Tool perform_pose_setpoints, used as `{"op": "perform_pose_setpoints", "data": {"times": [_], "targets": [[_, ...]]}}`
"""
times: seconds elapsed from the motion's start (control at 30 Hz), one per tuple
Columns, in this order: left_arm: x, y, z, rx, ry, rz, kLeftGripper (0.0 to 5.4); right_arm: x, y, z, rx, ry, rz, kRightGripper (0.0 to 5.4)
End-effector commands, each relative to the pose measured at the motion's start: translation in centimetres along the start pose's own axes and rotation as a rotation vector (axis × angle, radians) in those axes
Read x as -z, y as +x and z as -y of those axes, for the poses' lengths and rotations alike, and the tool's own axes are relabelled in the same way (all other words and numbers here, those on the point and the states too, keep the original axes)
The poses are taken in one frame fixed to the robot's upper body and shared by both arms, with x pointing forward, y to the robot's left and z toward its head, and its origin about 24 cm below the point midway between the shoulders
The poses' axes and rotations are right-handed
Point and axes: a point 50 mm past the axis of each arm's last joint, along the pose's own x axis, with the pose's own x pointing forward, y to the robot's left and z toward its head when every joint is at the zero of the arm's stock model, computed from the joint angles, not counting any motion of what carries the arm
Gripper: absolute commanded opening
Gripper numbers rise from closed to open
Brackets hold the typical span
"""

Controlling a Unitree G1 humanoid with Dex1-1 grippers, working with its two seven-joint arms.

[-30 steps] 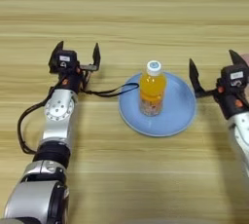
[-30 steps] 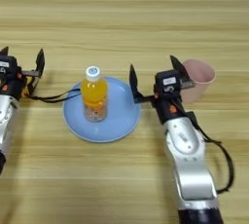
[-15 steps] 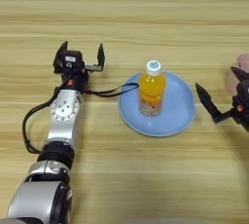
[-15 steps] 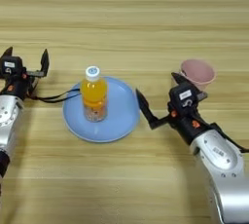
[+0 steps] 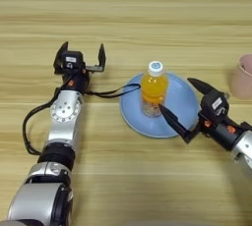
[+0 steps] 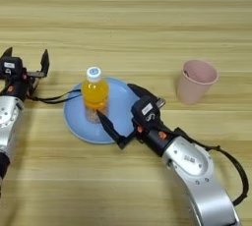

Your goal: Move the objects on the table

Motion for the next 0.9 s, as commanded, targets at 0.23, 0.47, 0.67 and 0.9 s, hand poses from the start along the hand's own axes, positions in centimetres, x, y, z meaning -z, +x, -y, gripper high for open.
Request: {"op": "perform_pose_setpoints", "data": {"times": [0.23, 0.47, 0.67, 0.9], "targets": [[0.0, 0.1, -0.2, -0.005, 0.014, -0.003, 5.36, 0.2, 1.8, 0.2, -0.015, -0.019, 0.031, 5.4], [0.0, 0.1, -0.2, -0.003, 0.012, -0.005, 5.36, 1.0, 3.7, 0.5, -0.033, 0.0, 0.03, 5.4], [0.1, 0.0, -0.2, -0.004, 0.013, -0.004, 5.36, 1.5, 5.3, 0.7, -0.037, 0.019, 0.03, 5.4], [0.1, -0.1, -0.3, -0.005, 0.014, -0.004, 5.36, 1.7, 7.2, 0.5, -0.052, 0.043, 0.043, 5.4]]}}
